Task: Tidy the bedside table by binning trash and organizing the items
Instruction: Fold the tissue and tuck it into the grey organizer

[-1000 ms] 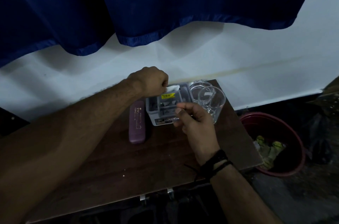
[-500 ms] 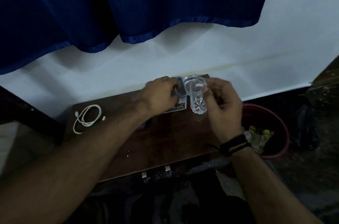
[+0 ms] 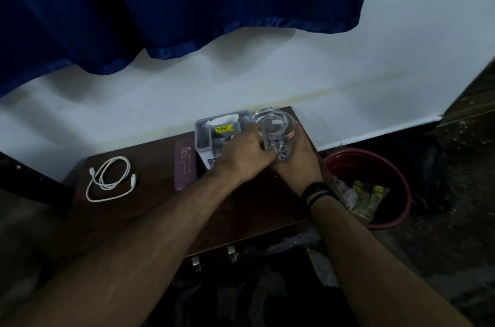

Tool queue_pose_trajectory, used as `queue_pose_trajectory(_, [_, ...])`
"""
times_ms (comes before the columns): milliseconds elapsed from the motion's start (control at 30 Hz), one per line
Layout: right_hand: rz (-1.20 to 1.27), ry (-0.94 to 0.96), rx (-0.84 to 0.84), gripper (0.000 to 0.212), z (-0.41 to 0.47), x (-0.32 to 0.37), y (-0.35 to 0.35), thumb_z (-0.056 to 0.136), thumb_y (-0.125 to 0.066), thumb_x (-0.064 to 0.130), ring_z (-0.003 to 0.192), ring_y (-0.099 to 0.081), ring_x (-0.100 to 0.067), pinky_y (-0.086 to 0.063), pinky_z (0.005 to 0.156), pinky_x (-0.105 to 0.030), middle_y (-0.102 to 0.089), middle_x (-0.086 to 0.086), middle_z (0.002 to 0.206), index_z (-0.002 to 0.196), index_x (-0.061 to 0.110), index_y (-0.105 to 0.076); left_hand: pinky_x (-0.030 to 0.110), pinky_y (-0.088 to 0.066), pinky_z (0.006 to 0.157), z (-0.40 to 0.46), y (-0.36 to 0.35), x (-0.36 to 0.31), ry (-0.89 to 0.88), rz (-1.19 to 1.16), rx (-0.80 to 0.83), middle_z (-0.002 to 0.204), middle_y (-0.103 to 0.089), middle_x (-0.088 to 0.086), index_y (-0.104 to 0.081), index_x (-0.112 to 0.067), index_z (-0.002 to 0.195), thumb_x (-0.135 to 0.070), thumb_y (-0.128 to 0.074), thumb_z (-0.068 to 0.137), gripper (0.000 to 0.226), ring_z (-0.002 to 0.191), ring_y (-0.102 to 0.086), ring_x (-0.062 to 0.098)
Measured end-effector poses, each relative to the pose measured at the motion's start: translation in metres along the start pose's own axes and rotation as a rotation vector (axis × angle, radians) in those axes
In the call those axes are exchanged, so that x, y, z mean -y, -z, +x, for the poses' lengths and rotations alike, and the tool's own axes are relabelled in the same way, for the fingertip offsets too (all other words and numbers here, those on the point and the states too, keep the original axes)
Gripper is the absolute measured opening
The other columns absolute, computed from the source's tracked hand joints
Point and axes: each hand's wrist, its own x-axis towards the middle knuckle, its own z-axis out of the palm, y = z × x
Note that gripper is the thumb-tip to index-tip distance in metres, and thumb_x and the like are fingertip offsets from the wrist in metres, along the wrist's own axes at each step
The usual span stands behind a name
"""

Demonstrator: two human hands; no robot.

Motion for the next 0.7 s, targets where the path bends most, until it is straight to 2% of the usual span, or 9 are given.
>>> queue_pose_trajectory(67, [-0.008,-0.033,-0.007,0.085,0.001,0.002,-0.001,0.072,-0.069,0.048,0.121,-0.062,-0.03,-0.053,0.097,-0.049,-0.058,-0.005,0.141,0.148,0.029,-0.034,0.041,-0.058,0.086,0.003,-0.003,0.004,-0.015,0.0,-0.021,0.107,-0.074,0.002,-0.053,-0.022,0.13,-0.043,-0.068,0.073,0.062,0.1,-0.07,0.023])
queue_pose_trajectory(167, [-0.007,-0.069,-0.028,0.069,-0.001,0.002,-0.001,0.073,-0.074,0.042,0.113,-0.066,-0.031,-0.055,0.091,-0.046,-0.065,-0.003,0.13,0.135,0.028,-0.046,0.04,-0.058,0.084,0.005,-0.004,0.008,-0.025,0.005,-0.017,0.101,-0.075,-0.002,-0.051,-0.021,0.132,-0.041,-0.071,0.079,0.061,0.096,-0.071,0.02])
queue_pose_trajectory(300, [0.003,-0.043,-0.063,0.064,-0.005,0.001,0.003,0.072,-0.076,0.042,0.109,-0.067,-0.027,-0.055,0.089,-0.043,-0.069,0.0,0.123,0.128,0.026,-0.051,0.032,-0.055,0.087,0.006,-0.002,0.007,-0.037,0.008,-0.019,0.108,-0.075,-0.004,-0.05,-0.018,0.135,-0.037,-0.074,0.085,0.058,0.102,-0.07,0.017])
queue_pose_trajectory(433, [0.007,-0.009,-0.101,0.06,-0.003,0.004,0.008,0.074,-0.08,0.038,0.105,-0.068,-0.027,-0.055,0.086,-0.042,-0.07,-0.001,0.118,0.125,0.023,-0.052,0.02,-0.045,0.083,0.006,0.003,0.001,-0.06,0.019,-0.058,0.114,-0.074,-0.005,-0.051,-0.018,0.133,-0.036,-0.073,0.087,0.054,0.106,-0.067,0.015])
queue_pose_trajectory(567, [0.01,0.019,-0.157,0.062,0.005,0.013,0.01,0.073,-0.077,0.043,0.101,-0.068,-0.028,-0.056,0.083,-0.043,-0.071,0.0,0.113,0.127,0.023,-0.053,0.03,-0.053,0.087,0.017,0.018,-0.006,-0.11,0.054,-0.092,0.114,-0.073,-0.003,-0.05,-0.02,0.13,-0.037,-0.072,0.086,0.052,0.1,-0.069,0.021])
queue_pose_trajectory(700, [-0.043,0.067,-0.139,0.065,0.03,0.031,0.01,0.075,-0.078,0.041,0.107,-0.066,-0.033,-0.054,0.085,-0.04,-0.07,-0.004,0.12,0.131,0.021,-0.051,0.036,-0.056,0.086,0.035,0.036,-0.004,-0.12,0.051,-0.128,0.118,-0.072,-0.003,-0.049,-0.022,0.132,-0.04,-0.071,0.085,0.055,0.102,-0.069,0.021])
